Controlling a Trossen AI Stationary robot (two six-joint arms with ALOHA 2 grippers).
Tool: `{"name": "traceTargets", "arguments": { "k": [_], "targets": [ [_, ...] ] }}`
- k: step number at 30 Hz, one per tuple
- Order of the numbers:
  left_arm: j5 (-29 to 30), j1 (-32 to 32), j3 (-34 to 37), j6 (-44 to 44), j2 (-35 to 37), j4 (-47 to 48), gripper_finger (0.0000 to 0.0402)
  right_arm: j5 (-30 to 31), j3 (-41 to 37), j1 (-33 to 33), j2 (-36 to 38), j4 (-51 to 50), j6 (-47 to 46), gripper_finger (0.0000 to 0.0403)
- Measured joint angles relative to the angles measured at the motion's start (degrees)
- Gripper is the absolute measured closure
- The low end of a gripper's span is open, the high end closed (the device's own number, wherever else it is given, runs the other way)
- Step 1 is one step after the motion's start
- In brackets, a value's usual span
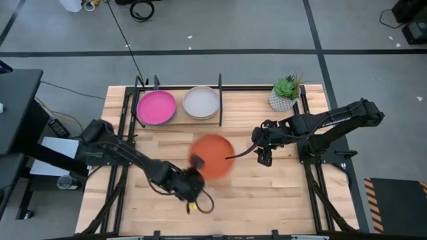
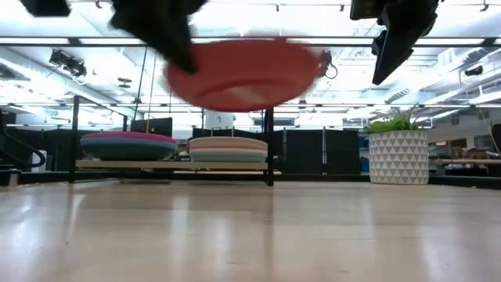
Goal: Place and stack plates onto a shelf
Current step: Stack the orange plate on top of the pink plate on the shelf
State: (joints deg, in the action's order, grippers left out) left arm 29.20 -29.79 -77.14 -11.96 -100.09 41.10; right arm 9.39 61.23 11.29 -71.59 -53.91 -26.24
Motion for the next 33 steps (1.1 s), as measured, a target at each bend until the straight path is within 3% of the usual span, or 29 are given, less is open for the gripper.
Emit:
{"name": "traceTargets", "arguments": {
  "k": [7,11,16,20,26,33],
  "targets": [
    [10.35,3.98,0.18,25.38,1.29,33.79,0.0386,0.00,0.04,-0.02,0.00,0.10,0.92,0.0181],
    [11.30,8.53,4.11,31.33,2.20,38.26,0.0386,0.00,0.04,-0.04,0.00,0.28,1.78,0.0181],
    [10.70,15.97,13.19,30.79,7.01,36.41,0.0386,0.01,0.04,0.20,0.00,0.19,1.80,0.0181],
    [10.76,20.61,19.08,29.39,14.85,33.40,0.0386,0.00,0.04,0.66,0.00,0.09,1.99,0.0181],
    [7.12,26.76,25.74,20.09,27.38,19.23,0.0386,0.47,0.04,0.68,-0.02,0.74,2.19,0.0181],
    [4.91,35.44,29.94,12.12,29.65,11.60,0.0385,0.48,0.04,0.66,-0.02,1.93,2.25,0.0181]
  ]
}}
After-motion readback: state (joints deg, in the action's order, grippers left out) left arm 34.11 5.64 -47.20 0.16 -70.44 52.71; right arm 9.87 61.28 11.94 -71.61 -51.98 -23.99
